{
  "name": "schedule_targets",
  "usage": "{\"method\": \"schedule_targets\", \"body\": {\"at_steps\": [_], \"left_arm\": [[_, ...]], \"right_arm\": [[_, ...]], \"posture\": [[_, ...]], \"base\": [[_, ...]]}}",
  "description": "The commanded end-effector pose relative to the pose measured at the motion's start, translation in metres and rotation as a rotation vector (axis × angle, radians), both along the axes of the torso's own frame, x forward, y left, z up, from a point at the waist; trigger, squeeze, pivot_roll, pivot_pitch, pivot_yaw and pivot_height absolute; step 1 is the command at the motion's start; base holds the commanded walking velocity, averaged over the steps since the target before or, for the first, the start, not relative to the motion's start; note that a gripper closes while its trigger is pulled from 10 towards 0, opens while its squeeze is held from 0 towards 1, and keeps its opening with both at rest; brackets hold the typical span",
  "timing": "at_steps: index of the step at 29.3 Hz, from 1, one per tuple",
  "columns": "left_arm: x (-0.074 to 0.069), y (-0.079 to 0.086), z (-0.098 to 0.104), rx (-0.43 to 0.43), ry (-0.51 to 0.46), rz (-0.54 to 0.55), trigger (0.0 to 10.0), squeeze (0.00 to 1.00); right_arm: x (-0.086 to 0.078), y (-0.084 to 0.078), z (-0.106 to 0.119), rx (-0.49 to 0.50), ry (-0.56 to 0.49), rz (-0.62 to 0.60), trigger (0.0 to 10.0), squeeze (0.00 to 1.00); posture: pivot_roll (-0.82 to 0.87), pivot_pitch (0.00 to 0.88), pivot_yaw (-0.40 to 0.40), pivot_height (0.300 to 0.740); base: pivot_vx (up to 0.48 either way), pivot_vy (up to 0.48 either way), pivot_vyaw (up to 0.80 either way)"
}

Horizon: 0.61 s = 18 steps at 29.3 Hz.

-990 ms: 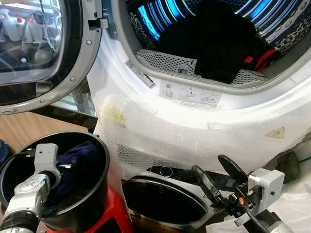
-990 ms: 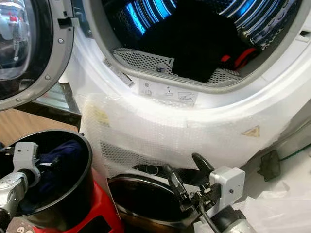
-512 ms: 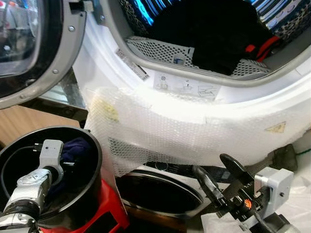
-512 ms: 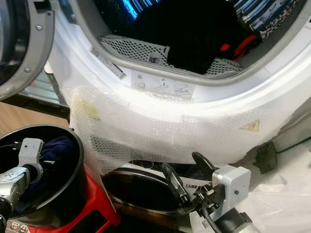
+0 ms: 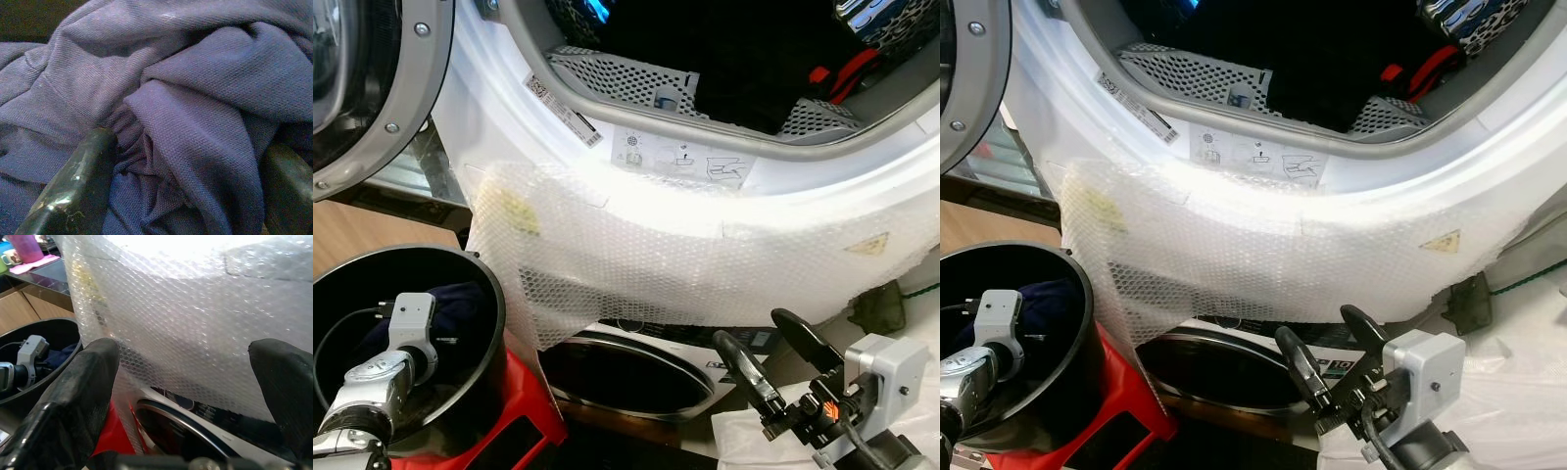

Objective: Clothes washing

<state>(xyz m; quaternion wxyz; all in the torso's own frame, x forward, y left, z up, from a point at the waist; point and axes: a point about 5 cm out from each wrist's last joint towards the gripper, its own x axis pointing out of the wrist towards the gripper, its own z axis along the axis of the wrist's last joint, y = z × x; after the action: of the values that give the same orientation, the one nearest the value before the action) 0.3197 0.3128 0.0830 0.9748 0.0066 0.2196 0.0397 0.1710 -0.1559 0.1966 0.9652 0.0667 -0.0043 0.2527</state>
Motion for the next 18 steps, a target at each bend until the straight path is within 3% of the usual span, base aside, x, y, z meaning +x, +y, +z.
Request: {"method": "schedule_targets", "body": {"at_steps": [1, 18], "left_arm": [[-0.0072, 0.0064, -0.0070, -0.012, 0.036, 0.034, 0.0, 0.00], [-0.0118, 0.0126, -0.0082, 0.004, 0.036, 0.038, 0.0, 0.00]], "right_arm": [[-0.0031, -0.0020, 0.0049, -0.014, -0.013, -0.009, 10.0, 0.00], [-0.0008, -0.0011, 0.0059, 0.003, 0.009, -0.005, 10.0, 0.00]], "posture": [[-0.24, 0.297, -0.170, 0.740], [-0.23, 0.295, -0.169, 0.740]], "base": [[0.000, 0.000, 0.00], [0.000, 0.000, 0.00]]}}
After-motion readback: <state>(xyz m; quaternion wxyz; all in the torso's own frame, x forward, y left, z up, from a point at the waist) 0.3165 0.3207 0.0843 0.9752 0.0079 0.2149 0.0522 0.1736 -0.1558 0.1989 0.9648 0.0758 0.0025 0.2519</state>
